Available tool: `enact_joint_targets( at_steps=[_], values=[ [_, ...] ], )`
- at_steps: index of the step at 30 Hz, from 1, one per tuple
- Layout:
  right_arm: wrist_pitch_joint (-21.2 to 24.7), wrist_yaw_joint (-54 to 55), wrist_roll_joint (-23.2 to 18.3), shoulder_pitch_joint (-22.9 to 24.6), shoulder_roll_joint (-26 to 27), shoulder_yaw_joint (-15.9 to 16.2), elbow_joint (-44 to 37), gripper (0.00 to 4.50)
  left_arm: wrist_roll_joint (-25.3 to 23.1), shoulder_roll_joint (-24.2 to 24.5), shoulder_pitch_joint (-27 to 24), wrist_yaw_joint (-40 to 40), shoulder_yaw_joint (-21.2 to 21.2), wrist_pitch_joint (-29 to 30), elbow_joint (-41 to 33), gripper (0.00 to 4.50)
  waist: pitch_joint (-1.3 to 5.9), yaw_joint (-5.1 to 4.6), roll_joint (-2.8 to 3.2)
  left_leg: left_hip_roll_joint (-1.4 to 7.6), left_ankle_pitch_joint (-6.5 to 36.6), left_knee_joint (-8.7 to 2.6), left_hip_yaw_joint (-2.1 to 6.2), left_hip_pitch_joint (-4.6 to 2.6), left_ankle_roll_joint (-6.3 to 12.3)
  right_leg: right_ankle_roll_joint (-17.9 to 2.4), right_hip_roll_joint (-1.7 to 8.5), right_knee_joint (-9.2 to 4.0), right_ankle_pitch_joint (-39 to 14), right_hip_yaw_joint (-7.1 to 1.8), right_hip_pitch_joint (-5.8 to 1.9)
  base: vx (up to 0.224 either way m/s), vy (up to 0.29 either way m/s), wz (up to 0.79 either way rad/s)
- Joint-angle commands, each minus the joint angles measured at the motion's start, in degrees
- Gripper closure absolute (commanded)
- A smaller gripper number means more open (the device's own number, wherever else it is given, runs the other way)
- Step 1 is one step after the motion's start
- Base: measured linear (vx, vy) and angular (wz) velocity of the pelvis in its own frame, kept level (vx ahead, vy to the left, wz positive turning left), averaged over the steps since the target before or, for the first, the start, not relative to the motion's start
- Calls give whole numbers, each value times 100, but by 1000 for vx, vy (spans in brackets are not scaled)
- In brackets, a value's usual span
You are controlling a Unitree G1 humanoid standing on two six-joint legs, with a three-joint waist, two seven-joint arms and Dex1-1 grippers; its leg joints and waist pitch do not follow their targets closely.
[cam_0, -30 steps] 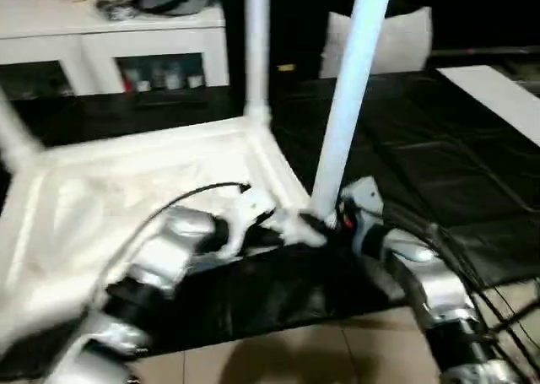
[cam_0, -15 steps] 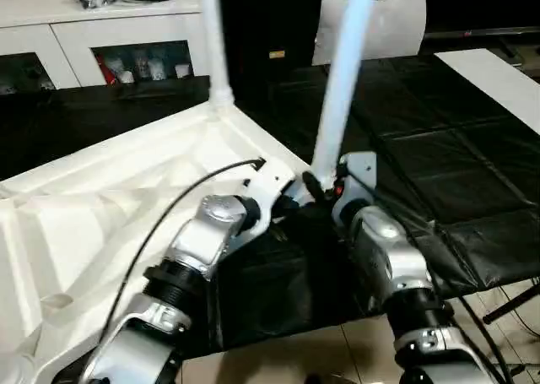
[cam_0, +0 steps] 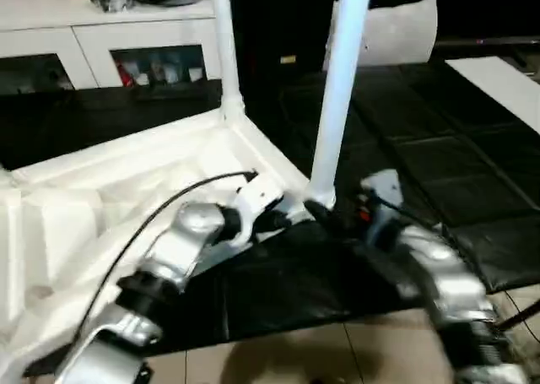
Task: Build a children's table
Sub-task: Rotate leg to tighten
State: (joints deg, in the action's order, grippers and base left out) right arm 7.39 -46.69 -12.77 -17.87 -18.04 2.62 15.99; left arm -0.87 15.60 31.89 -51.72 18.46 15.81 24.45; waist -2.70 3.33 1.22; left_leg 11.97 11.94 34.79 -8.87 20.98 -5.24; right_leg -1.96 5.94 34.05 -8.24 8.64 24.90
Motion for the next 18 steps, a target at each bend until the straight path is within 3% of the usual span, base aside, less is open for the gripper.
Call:
enact_joint_targets(
  at_steps=[1,3,8,9,11,13,14,16,18],
  values=[
    [-112,-688,56,-12,-341,178,-81,6,58,185,19,-700,230,-452,-292,450,409,33,-65,53,714,-347,-61,27,639,-567,242,-490,-1961,-317,-505,0,0,0],
    [-173,-939,105,-61,-520,227,-30,6,19,332,-7,-958,338,-537,-297,450,404,76,-56,78,733,-355,-65,-5,610,-647,245,-480,-1945,-332,-471,0,0,0],
    [-318,-1503,178,-199,-789,450,58,6,-15,613,-61,-1427,520,-746,-336,450,420,149,-52,103,758,-363,-47,-4,531,-685,257,-453,-1913,-335,-476,0,0,0],
    [-326,-1712,180,-264,-843,546,121,6,-42,705,-67,-1544,583,-823,-335,450,423,159,-88,108,754,-365,-51,-3,534,-720,260,-436,-1831,-342,-480,0,0,0],
    [-304,-1847,155,-316,-878,612,182,6,-58,767,-72,-1627,626,-891,-333,450,420,161,-92,98,724,-364,-48,13,556,-754,259,-413,-1785,-347,-491,0,0,0],
    [-185,-2025,69,-406,-885,692,298,6,-46,845,-97,-1761,649,-955,-371,450,426,169,-75,102,718,-362,-51,1,541,-778,266,-411,-1790,-349,-486,0,0,0],
    [-169,-2057,53,-423,-878,698,322,33,-45,856,-103,-1792,646,-968,-379,450,422,161,-80,104,714,-366,-50,14,536,-779,266,-415,-1792,-349,-492,0,0,0],
    [-147,-2110,33,-437,-861,700,353,41,-46,864,-112,-1827,641,-990,-383,450,426,173,-116,98,688,-362,-53,12,510,-752,267,-405,-1816,-352,-496,0,0,0],
    [-144,-2201,63,-450,-845,755,395,58,-42,871,-125,-1858,640,-1021,-384,450,427,174,-108,100,677,-358,-56,16,500,-742,266,-412,-1824,-350,-493,0,0,0]
  ],
)
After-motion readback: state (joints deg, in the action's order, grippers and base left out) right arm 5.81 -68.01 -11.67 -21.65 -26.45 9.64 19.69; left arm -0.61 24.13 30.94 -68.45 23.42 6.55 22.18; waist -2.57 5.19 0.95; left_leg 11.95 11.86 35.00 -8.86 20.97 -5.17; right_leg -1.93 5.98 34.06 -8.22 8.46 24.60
